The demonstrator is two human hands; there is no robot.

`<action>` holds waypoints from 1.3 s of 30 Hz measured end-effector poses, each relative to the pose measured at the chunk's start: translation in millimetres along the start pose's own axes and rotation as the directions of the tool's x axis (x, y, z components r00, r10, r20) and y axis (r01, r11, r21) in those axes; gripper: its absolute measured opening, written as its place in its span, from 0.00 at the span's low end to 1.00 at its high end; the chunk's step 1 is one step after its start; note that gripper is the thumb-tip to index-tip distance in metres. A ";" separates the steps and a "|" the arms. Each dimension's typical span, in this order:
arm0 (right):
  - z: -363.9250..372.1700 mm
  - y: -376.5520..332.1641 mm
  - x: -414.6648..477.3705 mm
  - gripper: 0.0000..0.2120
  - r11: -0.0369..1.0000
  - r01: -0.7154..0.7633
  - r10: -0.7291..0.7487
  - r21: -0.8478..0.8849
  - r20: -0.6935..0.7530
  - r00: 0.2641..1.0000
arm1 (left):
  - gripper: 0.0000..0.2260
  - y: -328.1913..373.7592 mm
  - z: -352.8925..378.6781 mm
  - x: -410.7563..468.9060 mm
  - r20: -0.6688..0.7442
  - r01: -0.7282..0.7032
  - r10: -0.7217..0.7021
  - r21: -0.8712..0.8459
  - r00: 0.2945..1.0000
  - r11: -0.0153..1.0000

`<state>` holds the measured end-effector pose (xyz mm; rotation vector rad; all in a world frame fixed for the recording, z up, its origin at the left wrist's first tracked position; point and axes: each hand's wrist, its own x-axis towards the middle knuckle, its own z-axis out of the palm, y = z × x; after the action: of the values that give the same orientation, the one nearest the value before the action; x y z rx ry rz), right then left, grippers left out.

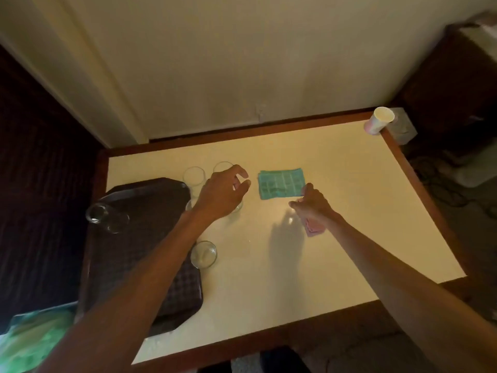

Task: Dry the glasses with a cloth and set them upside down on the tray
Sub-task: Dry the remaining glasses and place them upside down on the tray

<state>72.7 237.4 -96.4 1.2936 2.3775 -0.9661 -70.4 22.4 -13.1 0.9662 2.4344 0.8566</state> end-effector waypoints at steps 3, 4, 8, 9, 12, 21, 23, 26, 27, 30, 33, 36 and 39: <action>24.1 29.2 9.4 0.31 0.987 -0.001 -0.003 -0.160 -0.031 1.000 | 0.10 14.2 30.3 7.0 0.021 0.043 -0.044 0.047 0.999 0.998; 30.9 39.6 13.6 0.34 0.982 0.003 -0.010 -0.189 -0.037 0.999 | 0.10 19.0 42.5 7.6 0.024 0.050 -0.051 0.056 0.998 0.997; 49.0 63.3 20.2 0.40 0.954 0.048 -0.082 -0.297 -0.104 0.991 | 0.09 23.7 66.0 1.9 0.028 0.083 -0.085 0.066 0.996 0.994; 49.0 67.4 18.6 0.39 0.949 0.042 -0.082 -0.313 -0.118 0.990 | 0.09 23.2 68.8 -1.5 0.024 0.099 -0.101 0.069 0.995 0.993; 47.8 71.8 19.1 0.28 0.969 0.068 -0.100 -0.236 -0.127 0.987 | 0.08 16.4 67.7 -13.1 -0.013 0.140 -0.140 0.067 0.990 0.988; -0.2 34.3 -17.9 0.03 0.970 0.089 -0.131 0.227 0.175 0.976 | 0.08 -12.4 19.1 -76.9 -0.114 0.279 -0.270 0.078 0.956 0.957; -11.0 10.2 -39.2 0.03 0.925 0.048 -0.153 0.378 0.254 0.955 | 0.11 -20.1 8.5 -95.2 -0.112 0.344 -0.334 0.095 0.936 0.934; -21.1 -27.8 -62.6 0.05 0.832 -0.031 -0.199 0.554 0.350 0.915 | 0.21 -32.6 2.2 -115.8 -0.062 0.396 -0.391 0.134 0.918 0.908; -21.2 -39.5 -68.6 0.07 0.818 -0.042 -0.214 0.573 0.372 0.903 | 0.26 -38.0 2.1 -122.8 -0.057 0.409 -0.406 0.154 0.912 0.899; -19.4 -66.1 -85.2 0.13 0.766 -0.025 -0.302 0.643 0.393 0.869 | 0.40 -51.2 11.2 -133.6 -0.010 0.495 -0.510 0.260 0.860 0.829; -11.5 -80.5 -101.0 0.18 0.669 -0.056 -0.392 0.741 0.415 0.821 | 0.47 -63.1 31.0 -139.0 0.049 0.520 -0.558 0.303 0.828 0.798; -1.9 -91.2 -111.5 0.18 0.634 -0.070 -0.427 0.770 0.425 0.798 | 0.48 -72.8 50.2 -139.3 0.055 0.517 -0.552 0.288 0.832 0.806; 10.4 -94.9 -118.4 0.25 0.603 -0.102 -0.440 0.791 0.436 0.785 | 0.39 -80.1 60.7 -143.6 -0.013 0.495 -0.510 0.262 0.860 0.829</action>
<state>61.0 118.4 -2.5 0.7104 1.5785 -2.2764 23.1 -102.2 -93.4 0.3676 2.6031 0.3264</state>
